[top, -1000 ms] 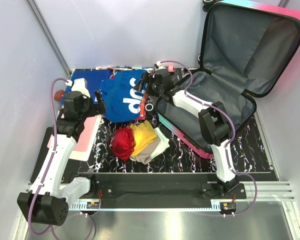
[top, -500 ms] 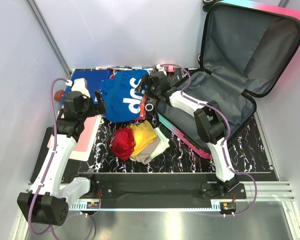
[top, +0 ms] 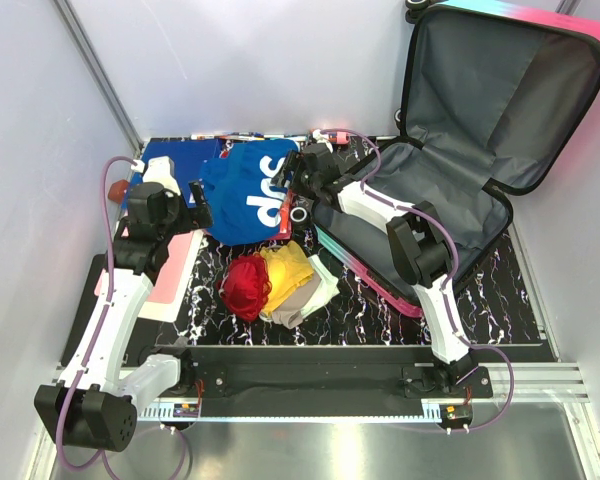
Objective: Pack the luggage
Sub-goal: Pick up the clothes from the corner of the board.
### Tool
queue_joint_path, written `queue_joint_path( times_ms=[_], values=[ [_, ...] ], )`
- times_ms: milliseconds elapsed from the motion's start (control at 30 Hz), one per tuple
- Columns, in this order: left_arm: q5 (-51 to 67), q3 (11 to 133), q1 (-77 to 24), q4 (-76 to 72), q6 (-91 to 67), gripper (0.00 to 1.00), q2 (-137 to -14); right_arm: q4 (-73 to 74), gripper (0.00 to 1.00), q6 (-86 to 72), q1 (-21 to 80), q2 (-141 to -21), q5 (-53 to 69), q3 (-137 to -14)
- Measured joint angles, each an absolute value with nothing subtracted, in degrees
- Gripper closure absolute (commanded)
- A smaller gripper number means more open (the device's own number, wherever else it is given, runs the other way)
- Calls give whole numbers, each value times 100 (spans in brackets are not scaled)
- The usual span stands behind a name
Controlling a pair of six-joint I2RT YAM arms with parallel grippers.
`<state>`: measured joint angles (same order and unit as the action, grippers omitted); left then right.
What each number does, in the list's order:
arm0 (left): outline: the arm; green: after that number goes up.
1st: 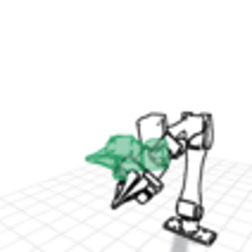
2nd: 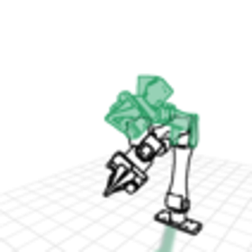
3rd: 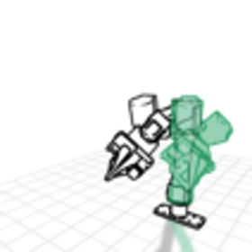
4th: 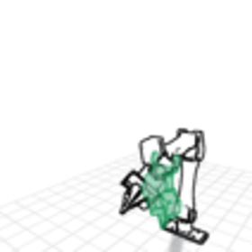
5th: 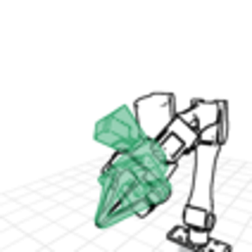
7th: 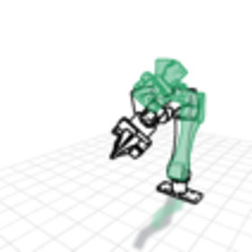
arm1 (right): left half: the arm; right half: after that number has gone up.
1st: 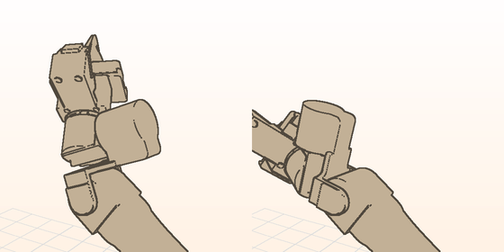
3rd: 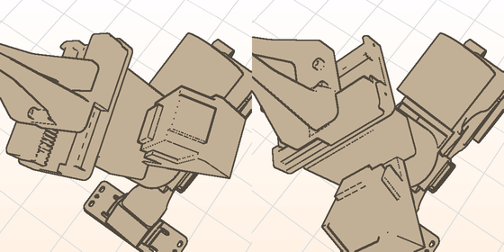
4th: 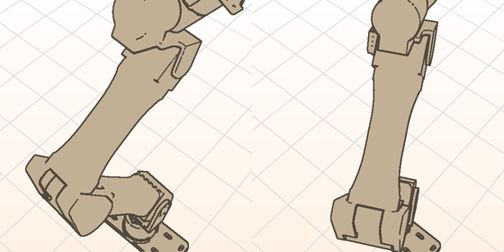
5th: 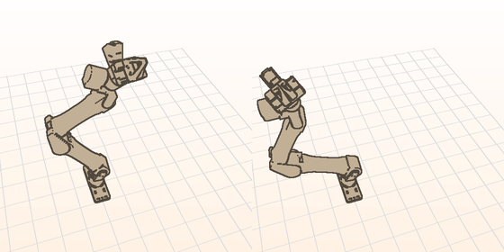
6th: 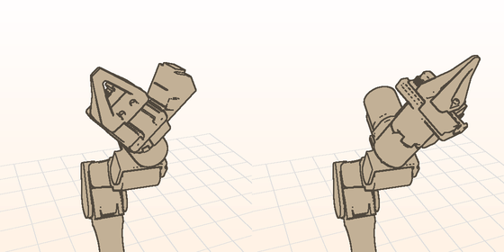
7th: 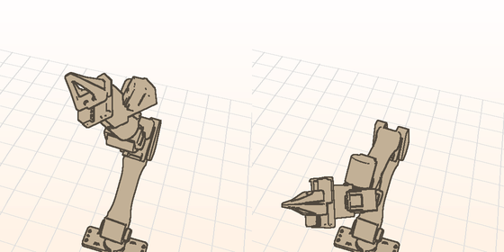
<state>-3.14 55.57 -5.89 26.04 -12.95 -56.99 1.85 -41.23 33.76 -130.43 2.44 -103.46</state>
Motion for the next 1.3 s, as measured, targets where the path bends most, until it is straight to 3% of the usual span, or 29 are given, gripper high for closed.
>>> queue_joint_path(
  times_ms=[267,1300],
  values=[
    [-314,5557,-589,2604,-1295,1,-5699,178,27,-4132,3376,-13043,270,-10348],
    [-311,5557,-589,2604,-1295,1,-5708,62,33,-4141,3376,-13034,443,-10560]
  ],
)
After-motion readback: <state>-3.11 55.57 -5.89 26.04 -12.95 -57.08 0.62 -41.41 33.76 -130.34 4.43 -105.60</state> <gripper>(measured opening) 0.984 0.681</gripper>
